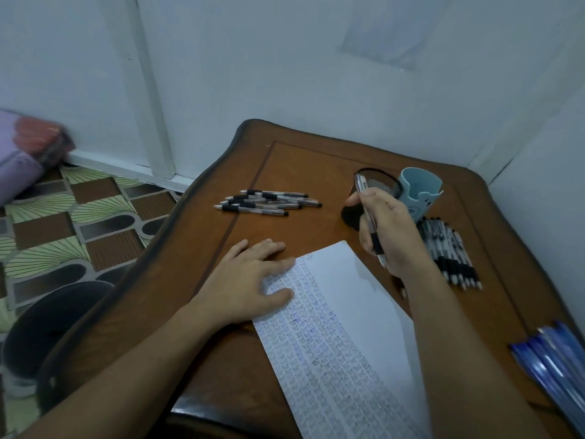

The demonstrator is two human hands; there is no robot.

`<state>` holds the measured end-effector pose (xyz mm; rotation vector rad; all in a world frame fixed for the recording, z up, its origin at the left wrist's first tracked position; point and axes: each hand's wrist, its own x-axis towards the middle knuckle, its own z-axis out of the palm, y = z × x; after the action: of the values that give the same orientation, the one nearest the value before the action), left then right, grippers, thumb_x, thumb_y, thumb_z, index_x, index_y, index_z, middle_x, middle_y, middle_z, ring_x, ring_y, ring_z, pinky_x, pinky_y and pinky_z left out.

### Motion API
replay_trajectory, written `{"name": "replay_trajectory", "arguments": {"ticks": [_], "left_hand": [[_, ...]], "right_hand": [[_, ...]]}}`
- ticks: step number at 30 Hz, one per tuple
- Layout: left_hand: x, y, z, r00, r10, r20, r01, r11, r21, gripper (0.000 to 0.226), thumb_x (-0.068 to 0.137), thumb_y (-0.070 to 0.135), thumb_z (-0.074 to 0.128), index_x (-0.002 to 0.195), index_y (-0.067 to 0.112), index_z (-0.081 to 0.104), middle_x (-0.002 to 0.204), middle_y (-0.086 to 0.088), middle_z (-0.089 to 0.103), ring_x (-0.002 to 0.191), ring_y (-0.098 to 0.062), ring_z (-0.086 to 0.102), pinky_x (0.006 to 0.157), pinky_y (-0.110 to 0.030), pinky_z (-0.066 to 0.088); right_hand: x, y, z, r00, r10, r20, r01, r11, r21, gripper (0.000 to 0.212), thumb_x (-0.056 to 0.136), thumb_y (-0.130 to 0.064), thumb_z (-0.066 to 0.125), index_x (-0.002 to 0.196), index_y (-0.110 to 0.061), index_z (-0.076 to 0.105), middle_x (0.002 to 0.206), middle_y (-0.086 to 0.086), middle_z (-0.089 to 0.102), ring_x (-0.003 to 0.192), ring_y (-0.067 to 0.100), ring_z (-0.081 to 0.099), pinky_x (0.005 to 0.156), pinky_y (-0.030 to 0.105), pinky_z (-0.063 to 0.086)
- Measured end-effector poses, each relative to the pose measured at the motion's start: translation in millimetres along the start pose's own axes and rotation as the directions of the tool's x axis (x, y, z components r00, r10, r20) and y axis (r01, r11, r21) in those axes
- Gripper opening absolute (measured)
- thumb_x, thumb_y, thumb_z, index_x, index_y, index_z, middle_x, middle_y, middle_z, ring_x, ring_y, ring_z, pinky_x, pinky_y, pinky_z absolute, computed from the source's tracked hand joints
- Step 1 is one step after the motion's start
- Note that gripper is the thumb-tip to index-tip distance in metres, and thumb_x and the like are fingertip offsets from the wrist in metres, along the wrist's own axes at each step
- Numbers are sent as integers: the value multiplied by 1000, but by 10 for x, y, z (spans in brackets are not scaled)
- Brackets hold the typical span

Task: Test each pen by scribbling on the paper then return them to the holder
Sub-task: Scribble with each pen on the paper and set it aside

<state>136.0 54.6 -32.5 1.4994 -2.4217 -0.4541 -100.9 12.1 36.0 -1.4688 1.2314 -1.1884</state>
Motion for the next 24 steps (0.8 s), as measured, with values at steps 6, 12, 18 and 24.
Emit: {"name": "replay_trajectory", "arguments": {"ticks": [6,12,18,24], "left_hand": [[3,7,-1,1000,6,4,-6,1000,3,83,69,78,20,142,45,40,157,19,21,145,2,8,115,-28,-6],[-13,10,-10,1000,4,14,-4,1000,9,85,68,79,18,143,46,38,157,20,18,144,4,5,115,-27,-7],[-8,6,0,1000,10,14,-10,1000,10,85,67,79,16,143,47,36,157,21,17,144,5,4,116,-27,-8],[13,-40,-5,999,27,35,-26,999,-39,84,69,77,19,145,44,36,158,19,17,144,5,4,117,-29,-8]], "right_hand": [[-180,-28,-342,987,141,-83,-138,990,43,19,104,-23,49,90,-14,57,48,3,42,35,17,34,37,27,25],[-276,104,-645,952,209,-224,-306,641,-704,12,97,-28,60,99,-16,62,85,3,63,68,14,55,54,24,38],[-167,43,-533,935,207,-288,-339,281,-898,32,97,-34,62,119,-11,60,111,7,66,92,20,59,73,29,42],[-61,79,-166,991,-73,-116,-84,348,-934,19,100,-25,52,106,-16,68,103,1,68,94,18,61,73,28,44]]}}
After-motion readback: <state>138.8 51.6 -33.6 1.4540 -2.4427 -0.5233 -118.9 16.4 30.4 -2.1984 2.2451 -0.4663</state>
